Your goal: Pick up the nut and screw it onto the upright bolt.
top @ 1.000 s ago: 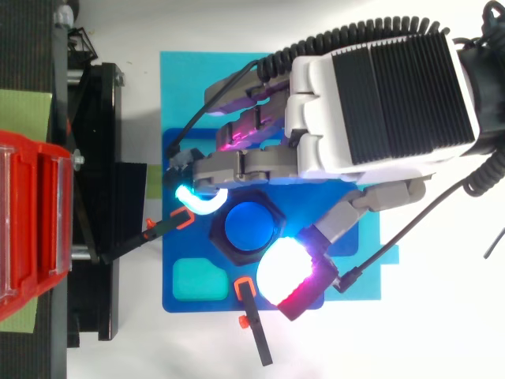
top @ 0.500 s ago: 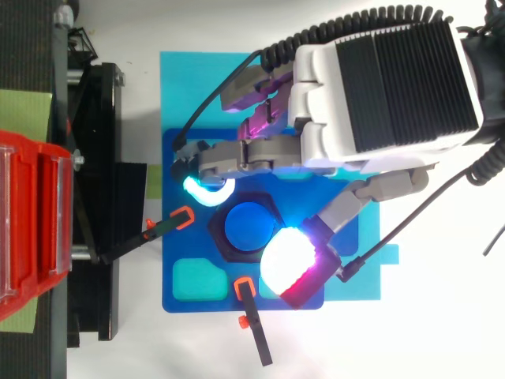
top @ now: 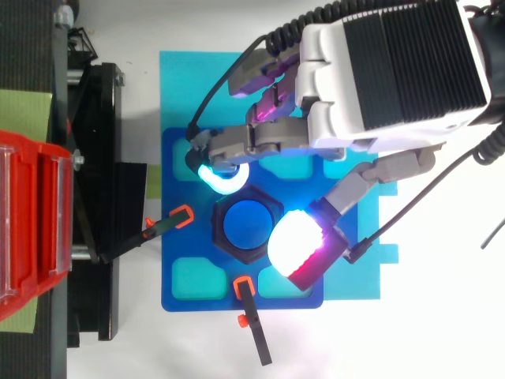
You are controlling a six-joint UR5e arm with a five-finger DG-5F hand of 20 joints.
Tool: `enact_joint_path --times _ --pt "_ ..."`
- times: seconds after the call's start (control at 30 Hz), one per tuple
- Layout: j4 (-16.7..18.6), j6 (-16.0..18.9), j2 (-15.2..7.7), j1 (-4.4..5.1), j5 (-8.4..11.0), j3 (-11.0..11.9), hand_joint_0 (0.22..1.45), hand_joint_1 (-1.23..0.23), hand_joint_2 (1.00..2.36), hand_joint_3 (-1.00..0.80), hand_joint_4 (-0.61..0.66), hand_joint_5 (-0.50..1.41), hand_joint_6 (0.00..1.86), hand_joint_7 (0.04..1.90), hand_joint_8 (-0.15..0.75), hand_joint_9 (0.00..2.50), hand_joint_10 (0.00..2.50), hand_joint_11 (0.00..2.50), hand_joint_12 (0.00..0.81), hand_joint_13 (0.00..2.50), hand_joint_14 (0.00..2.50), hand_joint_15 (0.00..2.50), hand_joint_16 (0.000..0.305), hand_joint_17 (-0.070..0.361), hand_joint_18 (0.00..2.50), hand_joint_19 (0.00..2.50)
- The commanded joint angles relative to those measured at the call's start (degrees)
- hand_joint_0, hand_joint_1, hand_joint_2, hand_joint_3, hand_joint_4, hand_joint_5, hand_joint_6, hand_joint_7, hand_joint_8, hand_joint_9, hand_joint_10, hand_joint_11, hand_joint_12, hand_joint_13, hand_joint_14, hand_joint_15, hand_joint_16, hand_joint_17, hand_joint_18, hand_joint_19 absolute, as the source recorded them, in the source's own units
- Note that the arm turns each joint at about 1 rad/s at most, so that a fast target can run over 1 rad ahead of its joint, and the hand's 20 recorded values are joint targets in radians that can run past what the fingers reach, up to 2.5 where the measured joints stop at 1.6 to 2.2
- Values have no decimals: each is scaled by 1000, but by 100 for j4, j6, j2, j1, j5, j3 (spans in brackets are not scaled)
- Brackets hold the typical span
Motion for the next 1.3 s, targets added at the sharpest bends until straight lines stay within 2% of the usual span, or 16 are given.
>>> enact_joint_path --times 0.0,0.17,0.27,0.37,0.4,0.6,0.73,0.83,0.93,1.0,1.07,1.27 --pt "-26 -1 0 -43 -46 15 517 -268 1000 -500 -49 59 677 1017 159 1812 10 331 107 1135 0 59 5 11 819 96" --pt "-175 -89 0 -78 -90 86 516 -267 1000 -500 -49 59 675 1021 165 1814 11 337 109 1141 3 54 5 12 826 100" --pt "-465 -194 0 -122 -108 200 516 -267 1000 -500 -43 60 674 1023 161 1810 11 330 109 1140 1 60 5 12 826 101" --pt "-536 -220 0 -130 -108 235 516 -267 1000 -500 -41 60 674 1024 166 1812 12 326 110 1142 2 59 5 12 826 100" --pt "-747 -317 0 -166 -108 323 516 -267 1000 -500 -47 60 673 1026 166 1815 10 329 110 1142 2 59 5 12 825 100" --pt "-940 -396 0 -210 -108 472 515 -263 1000 -500 -42 60 670 1039 166 1812 10 334 110 1141 0 64 6 13 824 108" --pt "-1072 -387 0 -236 -116 683 509 -243 1000 -500 -16 57 653 1073 191 1773 11 340 118 1126 2 63 8 18 795 107" --pt "-1142 -387 0 -254 -160 868 506 -234 1000 -500 6 60 610 1158 204 1751 13 329 129 1107 2 66 11 24 762 98" --pt "-1204 -414 0 -280 -213 1017 502 -227 1000 -500 57 63 513 1335 220 1715 11 331 147 1079 1 69 14 31 707 79" --pt "-1230 -423 0 -297 -266 1105 498 -223 1000 -500 104 37 503 1246 233 1642 12 309 165 1003 1 48 19 42 654 91" --pt "-1212 -423 0 -297 -292 1114 496 -227 1000 -500 155 6 504 1141 220 1438 8 243 193 829 0 19 22 50 534 67" --pt "-1212 -431 -9 -227 -275 1052 481 -257 1000 -500 254 -73 504 949 199 1018 0 55 256 556 0 0 32 72 260 0"
